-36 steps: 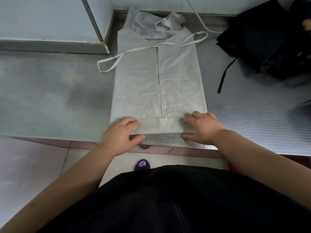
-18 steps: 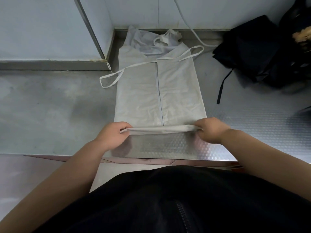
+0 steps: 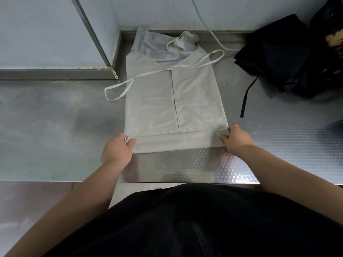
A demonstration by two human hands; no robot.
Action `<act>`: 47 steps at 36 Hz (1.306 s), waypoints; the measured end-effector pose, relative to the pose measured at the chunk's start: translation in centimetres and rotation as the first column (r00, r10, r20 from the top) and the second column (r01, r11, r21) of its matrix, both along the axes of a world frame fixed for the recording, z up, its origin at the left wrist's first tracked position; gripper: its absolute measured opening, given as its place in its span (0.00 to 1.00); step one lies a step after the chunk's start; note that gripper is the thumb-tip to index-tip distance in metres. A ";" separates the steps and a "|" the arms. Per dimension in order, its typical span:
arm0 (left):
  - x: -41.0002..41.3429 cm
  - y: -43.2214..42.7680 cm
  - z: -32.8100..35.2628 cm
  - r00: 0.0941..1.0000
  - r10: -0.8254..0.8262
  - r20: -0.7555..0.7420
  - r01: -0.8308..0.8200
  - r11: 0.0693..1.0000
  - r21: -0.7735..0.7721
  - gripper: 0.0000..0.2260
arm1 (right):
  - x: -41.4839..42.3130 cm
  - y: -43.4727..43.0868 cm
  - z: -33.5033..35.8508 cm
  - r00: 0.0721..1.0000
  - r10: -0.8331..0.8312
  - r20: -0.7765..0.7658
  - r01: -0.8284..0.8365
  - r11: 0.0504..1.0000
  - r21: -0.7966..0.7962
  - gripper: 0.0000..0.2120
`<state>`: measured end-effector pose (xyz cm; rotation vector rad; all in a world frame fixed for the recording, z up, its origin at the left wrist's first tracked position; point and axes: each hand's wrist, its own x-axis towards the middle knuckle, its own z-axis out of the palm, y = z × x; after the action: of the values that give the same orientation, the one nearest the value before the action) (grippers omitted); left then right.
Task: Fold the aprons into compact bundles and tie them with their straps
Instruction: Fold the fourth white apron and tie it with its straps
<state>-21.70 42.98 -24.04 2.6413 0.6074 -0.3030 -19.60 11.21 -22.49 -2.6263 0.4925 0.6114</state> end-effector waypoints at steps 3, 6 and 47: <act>-0.2 -0.6 0.1 1.000 -0.011 0.014 0.010 0.998 0.056 0.14 | -0.2 0.4 0.2 1.000 0.009 0.017 -0.008 0.999 -0.046 0.17; -1.0 -0.7 -0.3 0.989 -0.101 0.111 0.082 0.982 0.169 0.15 | -0.4 0.7 0.8 0.982 0.180 0.064 -0.150 0.934 -0.324 0.19; 2.9 1.3 1.6 0.900 -0.435 0.032 0.422 0.852 -0.310 0.09 | 2.7 1.5 2.0 0.902 0.429 -0.034 -0.431 0.897 -0.099 0.14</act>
<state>-18.83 44.24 -22.41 2.4365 -0.0379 -0.5343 -16.87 12.67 -20.53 -2.8522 -0.0689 0.7504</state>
